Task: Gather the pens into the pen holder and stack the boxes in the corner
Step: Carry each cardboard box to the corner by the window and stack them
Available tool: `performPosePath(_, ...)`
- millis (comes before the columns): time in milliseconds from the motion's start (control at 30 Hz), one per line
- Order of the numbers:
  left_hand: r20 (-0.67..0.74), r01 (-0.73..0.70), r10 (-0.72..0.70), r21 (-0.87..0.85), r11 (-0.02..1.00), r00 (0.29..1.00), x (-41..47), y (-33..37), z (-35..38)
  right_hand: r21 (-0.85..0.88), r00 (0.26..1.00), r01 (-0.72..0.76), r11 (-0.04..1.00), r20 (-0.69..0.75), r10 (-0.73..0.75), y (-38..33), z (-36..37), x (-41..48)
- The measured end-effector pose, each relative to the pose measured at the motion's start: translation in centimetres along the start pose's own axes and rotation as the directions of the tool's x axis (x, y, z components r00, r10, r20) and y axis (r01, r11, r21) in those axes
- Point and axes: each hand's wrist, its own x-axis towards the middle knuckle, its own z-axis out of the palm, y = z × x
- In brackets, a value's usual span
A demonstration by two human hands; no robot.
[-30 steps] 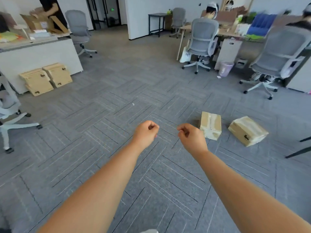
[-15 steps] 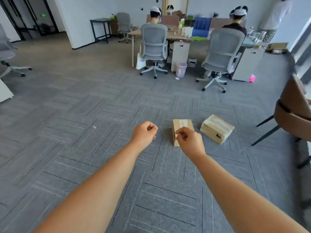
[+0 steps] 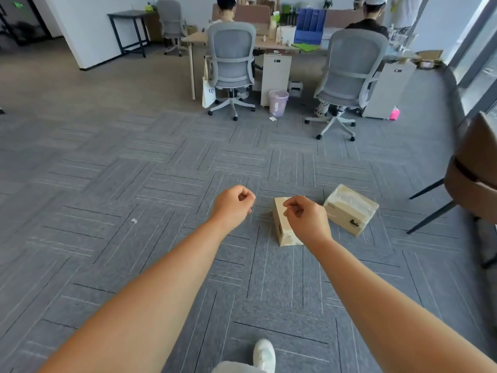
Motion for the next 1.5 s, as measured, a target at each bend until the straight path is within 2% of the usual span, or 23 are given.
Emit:
performPosePath(233,0.003,0.026,-0.026,0.021,0.999,1.0,12.7,0.1,1.8,-0.003,1.0,-0.016,1.0,0.011,0.016,2.8,2.6,11.9)
performPosePath(500,0.052,0.016,-0.017,0.005,1.0,0.998,27.1,3.1,6.2,-0.056,0.998,-0.054,0.997,-0.012,0.054,5.2,1.4,25.9)
performPosePath(700,0.128,-0.022,0.023,-0.01,1.0,0.991,35.8,4.8,9.8,-0.107,0.992,-0.113,0.988,-0.071,0.106,7.4,0.3,33.4)
performPosePath(867,0.258,-0.072,0.068,0.006,0.997,0.964,43.3,5.8,13.6,-0.088,0.966,-0.218,0.972,-0.161,0.202,10.7,0.2,39.4)
performPosePath(1067,0.449,-0.132,0.122,-0.01,0.991,0.885,55.0,6.6,18.3,-0.12,0.896,-0.379,0.918,-0.297,0.331,14.2,1.3,47.9)
performPosePath(1300,0.677,-0.282,0.167,0.062,0.958,0.717,67.5,8.7,22.3,-0.003,0.747,-0.554,0.832,-0.443,0.496,14.9,3.1,56.8)
performPosePath(1500,0.79,-0.364,0.19,0.044,0.93,0.582,70.9,9.2,25.5,0.118,0.596,-0.639,0.76,-0.548,0.587,15.4,3.6,59.7)
